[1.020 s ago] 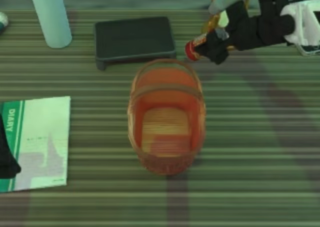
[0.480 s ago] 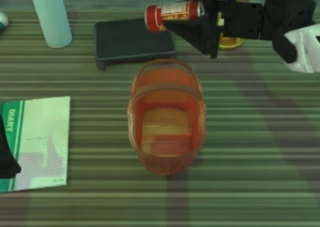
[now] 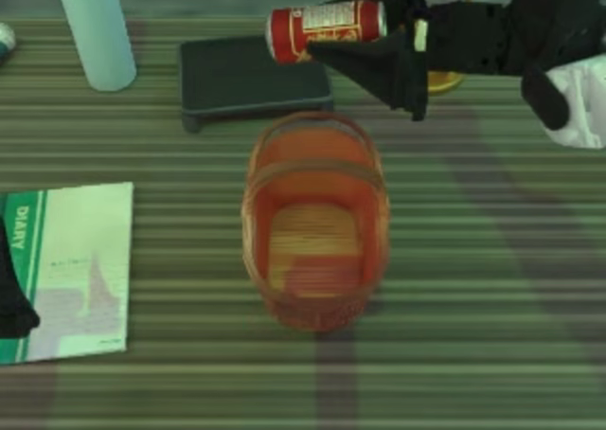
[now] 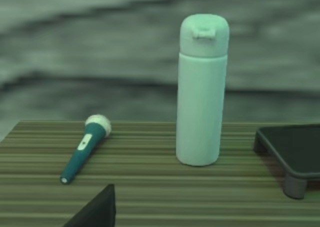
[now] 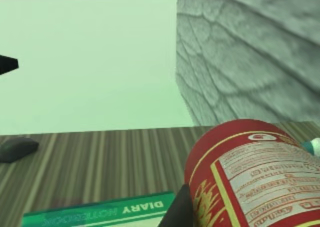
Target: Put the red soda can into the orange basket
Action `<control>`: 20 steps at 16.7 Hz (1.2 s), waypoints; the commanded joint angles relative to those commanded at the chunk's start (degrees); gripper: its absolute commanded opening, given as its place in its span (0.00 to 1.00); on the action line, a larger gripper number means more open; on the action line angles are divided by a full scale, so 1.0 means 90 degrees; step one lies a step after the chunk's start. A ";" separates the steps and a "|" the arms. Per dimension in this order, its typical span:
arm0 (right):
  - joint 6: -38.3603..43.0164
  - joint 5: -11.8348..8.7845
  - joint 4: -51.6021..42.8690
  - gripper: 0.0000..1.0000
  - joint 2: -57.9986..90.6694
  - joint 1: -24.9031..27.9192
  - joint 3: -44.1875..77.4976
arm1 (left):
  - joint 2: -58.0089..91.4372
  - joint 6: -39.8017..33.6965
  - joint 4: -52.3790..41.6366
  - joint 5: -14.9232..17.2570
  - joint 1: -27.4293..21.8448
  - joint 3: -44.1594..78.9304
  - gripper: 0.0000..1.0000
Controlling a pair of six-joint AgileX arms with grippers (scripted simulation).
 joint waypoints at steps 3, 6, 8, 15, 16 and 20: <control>0.0003 -0.0003 0.0093 0.00 0.0124 -0.0028 0.0001 | 0.0000 0.0000 0.0000 0.0000 0.0000 0.0000 1.00; -0.0007 0.0006 0.0718 0.00 0.0611 -0.0020 -0.0140 | 0.0000 0.0000 0.0000 0.0000 0.0000 0.0000 1.00; -0.0013 0.0011 0.1294 0.00 0.1019 -0.0003 -0.0280 | 0.0000 0.0000 0.0000 0.0000 0.0000 0.0000 1.00; -0.0028 0.0026 0.2067 0.00 0.1603 0.0029 -0.0509 | 0.0000 0.0000 0.0000 0.0000 0.0000 0.0000 1.00; -0.0028 0.0026 0.2067 0.00 0.1603 0.0029 -0.0509 | 0.0000 0.0000 0.0000 0.0000 0.0000 0.0000 1.00; -0.0028 0.0026 0.2067 0.30 0.1603 0.0029 -0.0509 | 0.0000 0.0000 0.0000 0.0000 0.0000 0.0000 1.00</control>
